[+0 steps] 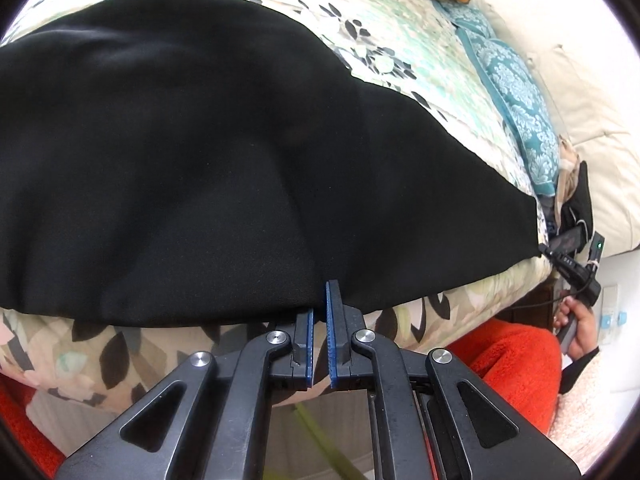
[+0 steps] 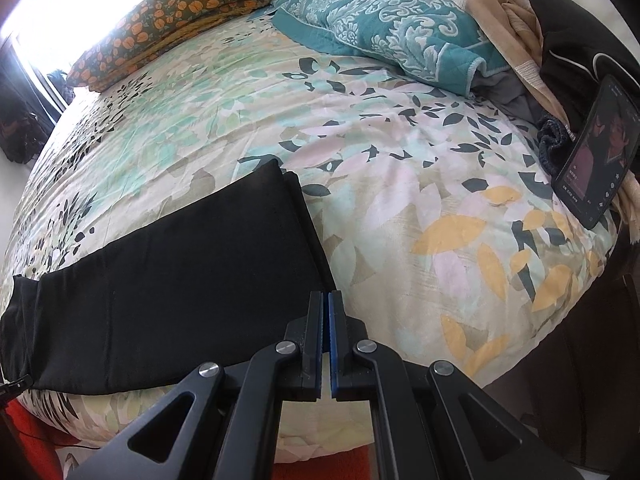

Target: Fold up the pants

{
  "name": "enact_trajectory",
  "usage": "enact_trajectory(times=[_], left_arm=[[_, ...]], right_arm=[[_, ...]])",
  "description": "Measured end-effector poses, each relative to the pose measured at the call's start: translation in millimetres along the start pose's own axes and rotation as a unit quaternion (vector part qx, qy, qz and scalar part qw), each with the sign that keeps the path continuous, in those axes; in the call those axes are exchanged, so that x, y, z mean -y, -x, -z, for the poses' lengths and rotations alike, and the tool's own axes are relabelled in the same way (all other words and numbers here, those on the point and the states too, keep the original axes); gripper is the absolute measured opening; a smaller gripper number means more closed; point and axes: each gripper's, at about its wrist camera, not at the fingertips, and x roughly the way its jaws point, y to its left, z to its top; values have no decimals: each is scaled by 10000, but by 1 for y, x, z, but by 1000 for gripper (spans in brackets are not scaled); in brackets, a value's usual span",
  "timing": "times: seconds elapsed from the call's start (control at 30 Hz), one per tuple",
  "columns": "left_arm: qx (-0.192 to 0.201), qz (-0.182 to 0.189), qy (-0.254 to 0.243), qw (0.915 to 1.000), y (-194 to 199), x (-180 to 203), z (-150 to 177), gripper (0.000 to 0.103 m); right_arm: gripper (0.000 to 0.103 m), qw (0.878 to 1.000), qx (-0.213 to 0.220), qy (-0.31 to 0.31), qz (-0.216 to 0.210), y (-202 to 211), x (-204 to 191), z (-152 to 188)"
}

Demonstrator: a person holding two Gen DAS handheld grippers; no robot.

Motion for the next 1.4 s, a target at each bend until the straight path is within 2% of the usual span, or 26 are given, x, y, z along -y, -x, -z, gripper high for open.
enact_trajectory(times=[0.1, 0.17, 0.23, 0.3, 0.33, 0.37, 0.43, 0.53, 0.6, 0.63, 0.67, 0.73, 0.8, 0.87, 0.97, 1.03, 1.1, 1.17, 1.2, 1.23, 1.27, 1.3, 1.4], left_arm=[[0, -83, -75, 9999, 0, 0, 0, 5], [-5, -203, -127, 9997, 0, 3, 1, 14], [-33, -288, -210, 9994, 3, 4, 5, 49], [-1, -313, -288, 9991, 10, 4, 12, 62], [-12, -313, -333, 9990, 15, 3, 18, 62], [-51, -295, -377, 9988, 21, 0, 23, 62], [-31, -237, -424, 9988, 37, -9, 38, 62], [282, -183, -159, 9993, 74, -39, 55, 62], [756, -164, 282, 9966, 111, -74, 57, 63], [1070, -229, 555, 9924, 132, -96, 54, 63], [1379, -340, 840, 9863, 153, -120, 49, 65], [1939, -693, 1528, 9666, 192, -173, 36, 66], [2193, -827, 2140, 9483, 218, -224, 21, 66], [2111, -1010, 2479, 9401, 227, -265, 5, 66], [1621, -1493, 2324, 9473, 216, -297, -20, 66], [1318, -1793, 2139, 9512, 206, -308, -29, 66], [1022, -2029, 1940, 9543, 194, -314, -35, 67], [678, -2150, 1668, 9599, 180, -314, -41, 73], [583, -2136, 1542, 9629, 174, -310, -44, 73], [560, -2053, 1436, 9665, 171, -309, -44, 65], [597, -1975, 1373, 9688, 172, -307, -45, 51], [601, -2147, 1337, 9656, 173, -304, -47, 24], [728, -2275, 1116, 9646, 185, -297, -54, 13]], right_arm=[[2, 10000, -47, 21, 49, -3, -1, 0], [3, 10000, -50, 30, 73, -3, -2, -1], [3, 10000, -50, -1, 69, -3, -1, -2], [8, 9999, -46, -91, 25, -3, 2, -3], [22, 9999, -39, -150, 13, -2, 5, -3], [53, 9998, -9, -201, 24, 0, 7, -2], [81, 9989, 277, -283, 259, 16, 9, 0], [81, 9942, 717, -177, 787, 45, -4, 2], [81, 9933, 942, 22, 668, 63, -26, 5], [81, 9932, 1012, 144, 562, 69, -42, 8], [82, 9932, 1046, 284, 414, 74, -61, 11], [86, 9930, 1040, 558, -34, 77, -104, 20], [87, 9912, 897, 808, -550, 70, -151, 33], [87, 9875, 694, 1038, -964, 52, -196, 48], [87, 9814, 474, 1334, -1294, 20, -251, 70], [87, 9786, 334, 1589, -1263, 0, -275, 84], [87, 9742, 175, 1997, -1042, -14, -294, 97], [87, 9694, 64, 2265, -942, -21, -303, 102], [87, 9677, 17, 2335, -947, -24, -306, 104], [87, 9669, -3, 2381, -912, -26, -308, 105], [87, 9670, -18, 2397, -866, -28, -307, 104], [87, 9674, -47, 2384, -857, -30, -305, 104], [87, 9686, -75, 2339, -839, -33, -301, 104]])
